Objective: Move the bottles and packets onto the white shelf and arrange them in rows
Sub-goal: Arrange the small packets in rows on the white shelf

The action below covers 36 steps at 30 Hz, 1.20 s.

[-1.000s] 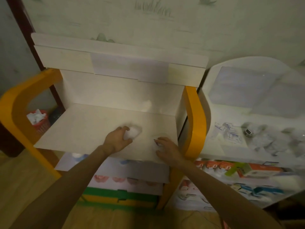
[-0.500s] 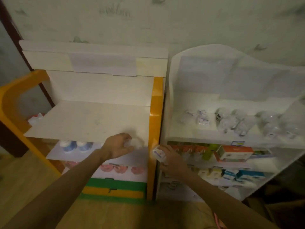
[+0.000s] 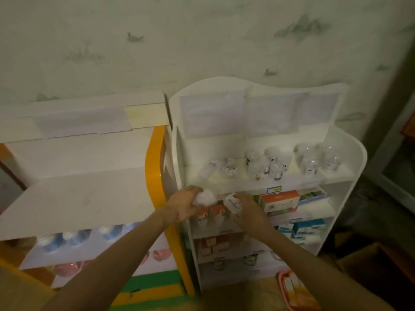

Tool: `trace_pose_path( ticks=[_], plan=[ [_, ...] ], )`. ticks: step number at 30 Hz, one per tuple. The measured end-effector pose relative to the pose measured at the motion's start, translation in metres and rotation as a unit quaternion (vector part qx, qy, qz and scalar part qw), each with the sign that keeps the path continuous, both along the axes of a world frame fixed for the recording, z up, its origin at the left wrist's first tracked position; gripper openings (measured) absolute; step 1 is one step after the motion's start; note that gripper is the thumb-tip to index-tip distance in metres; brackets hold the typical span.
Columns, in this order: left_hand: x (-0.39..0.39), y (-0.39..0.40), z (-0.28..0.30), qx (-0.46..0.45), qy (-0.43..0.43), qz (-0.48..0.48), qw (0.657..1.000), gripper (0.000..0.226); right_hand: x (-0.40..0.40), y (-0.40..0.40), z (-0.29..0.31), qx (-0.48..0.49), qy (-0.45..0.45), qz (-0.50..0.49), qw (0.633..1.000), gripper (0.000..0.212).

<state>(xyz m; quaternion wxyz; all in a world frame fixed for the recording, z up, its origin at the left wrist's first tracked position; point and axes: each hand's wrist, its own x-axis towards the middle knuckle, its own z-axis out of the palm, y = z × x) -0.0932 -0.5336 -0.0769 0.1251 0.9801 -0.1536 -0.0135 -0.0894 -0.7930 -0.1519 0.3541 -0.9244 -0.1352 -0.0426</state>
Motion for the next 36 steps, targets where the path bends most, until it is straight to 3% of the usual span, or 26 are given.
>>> trace_pose_path(
  ticks=[9, 20, 24, 29, 36],
  plan=[
    [0.094, -0.038, -0.025, 0.001, 0.037, 0.036, 0.999, 0.066, 0.063, -0.022, -0.007, 0.007, 0.017, -0.007, 1.0, 0.063],
    [0.174, -0.029, -0.07, 0.01, 0.092, 0.036, 0.995, 0.067, 0.162, -0.017, -0.024, -0.048, 0.039, 0.099, 0.993, 0.068],
    [0.179, -0.022, -0.084, 0.013, 0.058, 0.034, 0.998, 0.069, 0.183, -0.01, -0.039, -0.083, 0.011, 0.105, 0.991, 0.065],
    [0.186, -0.023, -0.085, 0.033, -0.02, 0.012, 0.999, 0.062, 0.2, -0.014, -0.04, -0.168, -0.11, 0.127, 0.971, 0.046],
    [0.19, -0.03, -0.083, 0.055, -0.033, -0.003, 0.998, 0.057, 0.221, -0.022, -0.049, -0.198, -0.144, 0.165, 0.955, 0.042]
  ],
)
